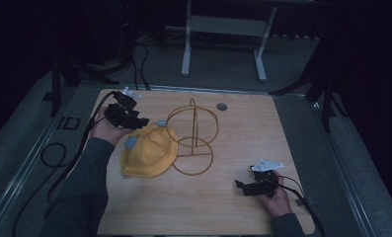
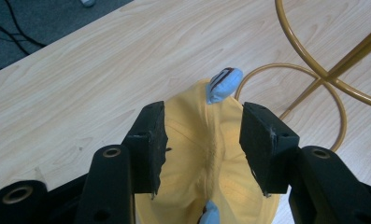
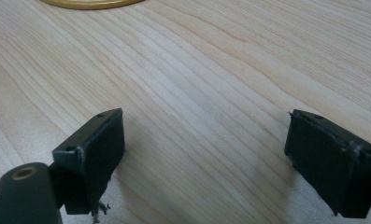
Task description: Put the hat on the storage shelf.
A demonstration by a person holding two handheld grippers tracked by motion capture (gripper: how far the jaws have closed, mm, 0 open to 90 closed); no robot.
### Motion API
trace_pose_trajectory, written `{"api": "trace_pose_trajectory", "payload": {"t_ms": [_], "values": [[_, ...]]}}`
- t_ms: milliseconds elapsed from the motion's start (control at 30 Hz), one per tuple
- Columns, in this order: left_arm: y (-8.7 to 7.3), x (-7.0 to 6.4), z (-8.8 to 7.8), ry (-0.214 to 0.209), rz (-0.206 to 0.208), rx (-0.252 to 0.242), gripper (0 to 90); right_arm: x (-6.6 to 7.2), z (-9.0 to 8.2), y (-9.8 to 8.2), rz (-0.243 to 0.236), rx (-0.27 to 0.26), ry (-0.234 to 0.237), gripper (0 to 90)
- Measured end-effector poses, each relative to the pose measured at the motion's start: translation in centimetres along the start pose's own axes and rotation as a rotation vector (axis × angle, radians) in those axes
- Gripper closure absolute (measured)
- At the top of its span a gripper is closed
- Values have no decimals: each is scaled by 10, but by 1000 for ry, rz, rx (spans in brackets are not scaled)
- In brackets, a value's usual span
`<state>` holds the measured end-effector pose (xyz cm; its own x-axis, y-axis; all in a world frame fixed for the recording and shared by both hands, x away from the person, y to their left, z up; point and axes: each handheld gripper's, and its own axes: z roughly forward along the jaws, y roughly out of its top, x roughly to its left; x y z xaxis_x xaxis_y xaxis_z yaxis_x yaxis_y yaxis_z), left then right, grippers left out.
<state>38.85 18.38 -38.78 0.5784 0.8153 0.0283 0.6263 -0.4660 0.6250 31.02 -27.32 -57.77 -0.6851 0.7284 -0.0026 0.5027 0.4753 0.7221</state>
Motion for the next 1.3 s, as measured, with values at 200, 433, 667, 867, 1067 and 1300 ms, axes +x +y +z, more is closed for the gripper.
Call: {"api": "trace_pose_trajectory", "payload": {"t_ms": [200,433,667,867,1067,1300], "values": [[6,1,5,2,9,34,505,0,0,0,1,0,0,119],[12,-2,12,-3,31,72,504,0,0,0,1,0,0,119],[13,-1,24,-10,48,122,504,0,0,0,2,0,0,119],[14,-2,31,-26,57,149,505,0,0,0,2,0,0,119],[14,-1,35,-28,61,183,503,0,0,0,0,1,0,120],[13,-3,42,-38,73,208,499,0,0,0,0,0,0,120]]}}
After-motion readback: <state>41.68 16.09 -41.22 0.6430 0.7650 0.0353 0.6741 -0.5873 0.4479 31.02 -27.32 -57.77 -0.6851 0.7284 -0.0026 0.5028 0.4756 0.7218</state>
